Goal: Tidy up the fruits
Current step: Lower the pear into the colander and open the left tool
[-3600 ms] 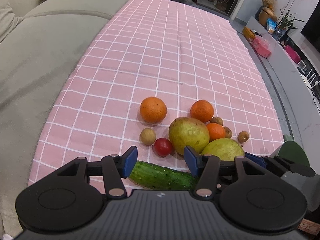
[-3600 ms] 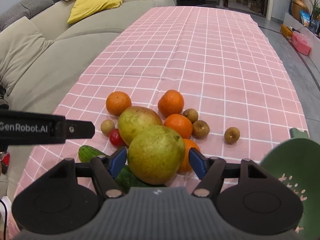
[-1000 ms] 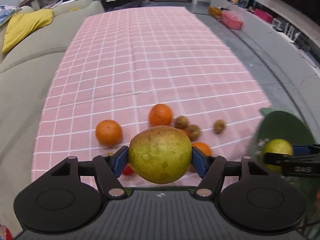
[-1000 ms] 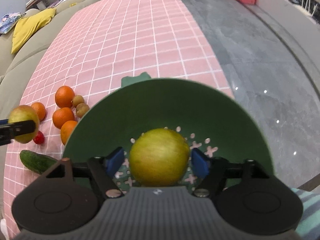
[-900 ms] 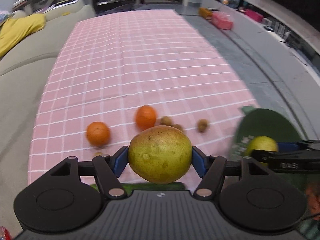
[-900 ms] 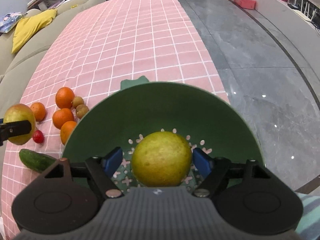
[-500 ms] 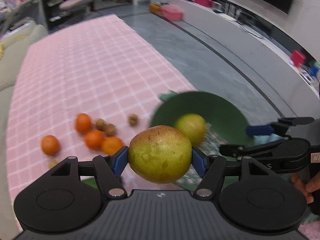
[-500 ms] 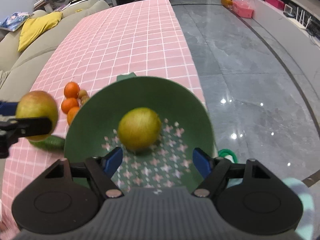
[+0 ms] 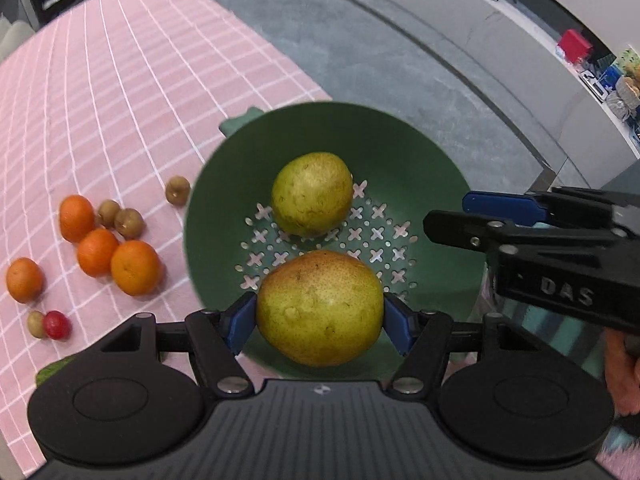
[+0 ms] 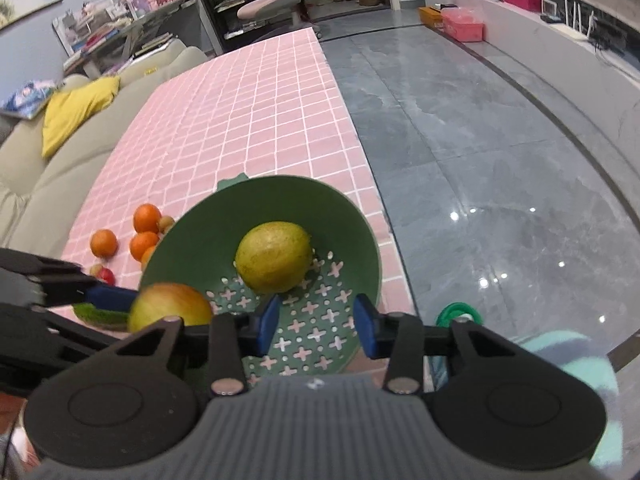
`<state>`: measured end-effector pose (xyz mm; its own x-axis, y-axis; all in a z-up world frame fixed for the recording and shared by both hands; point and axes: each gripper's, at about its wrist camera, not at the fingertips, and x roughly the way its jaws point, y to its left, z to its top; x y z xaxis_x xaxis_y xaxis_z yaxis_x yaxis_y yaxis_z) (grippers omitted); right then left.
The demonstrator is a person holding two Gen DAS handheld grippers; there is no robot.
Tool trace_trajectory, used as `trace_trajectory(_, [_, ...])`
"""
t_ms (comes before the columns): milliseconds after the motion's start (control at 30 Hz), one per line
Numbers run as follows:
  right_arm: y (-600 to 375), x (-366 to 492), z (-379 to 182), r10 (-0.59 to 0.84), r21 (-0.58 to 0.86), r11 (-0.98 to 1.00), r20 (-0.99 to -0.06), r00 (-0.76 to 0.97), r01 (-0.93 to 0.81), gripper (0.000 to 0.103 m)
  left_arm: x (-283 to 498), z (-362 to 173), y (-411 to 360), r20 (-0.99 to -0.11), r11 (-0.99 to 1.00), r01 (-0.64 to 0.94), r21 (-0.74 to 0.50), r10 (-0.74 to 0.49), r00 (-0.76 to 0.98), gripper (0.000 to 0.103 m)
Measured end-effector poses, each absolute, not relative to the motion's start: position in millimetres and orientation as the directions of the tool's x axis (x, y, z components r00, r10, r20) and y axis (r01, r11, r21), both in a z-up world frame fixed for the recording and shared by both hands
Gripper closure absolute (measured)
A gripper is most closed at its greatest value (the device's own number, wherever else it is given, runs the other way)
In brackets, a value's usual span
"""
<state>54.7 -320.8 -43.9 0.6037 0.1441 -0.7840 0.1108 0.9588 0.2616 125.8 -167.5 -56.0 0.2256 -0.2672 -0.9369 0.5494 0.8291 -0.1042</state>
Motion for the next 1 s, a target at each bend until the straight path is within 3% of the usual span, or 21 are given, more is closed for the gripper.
trace_trajectory(367, [-323.8, 55.2, -46.7, 0.151, 0.281, 0.951, -0.784, 0.602, 0.127, 0.064, 132.0, -86.5, -188.9, -0.973, 0.84, 0.537, -0.073, -0.178, 0.146, 0.026])
trace_trajectory(667, [-322.9, 54.0, -45.6, 0.151, 0.275, 0.954, -0.785, 0.601, 0.12, 0.065, 125.6, -96.2, -202.3, -0.977, 0.811, 0.584, 0.005, -0.12, 0.175, 0.025])
trace_trajectory(733, [-321.8, 53.7, -45.8, 0.149, 0.27, 0.956, -0.785, 0.602, 0.116, 0.065, 123.9, -97.2, -204.5, -0.977, 0.806, 0.592, 0.026, -0.105, 0.186, 0.021])
trace_trajectory(1000, [-317.3, 52.2, -44.0, 0.135, 0.244, 0.965, -0.784, 0.606, 0.101, 0.062, 124.0, -83.4, -195.1, -0.971, 0.836, 0.549, -0.005, -0.136, 0.198, 0.021])
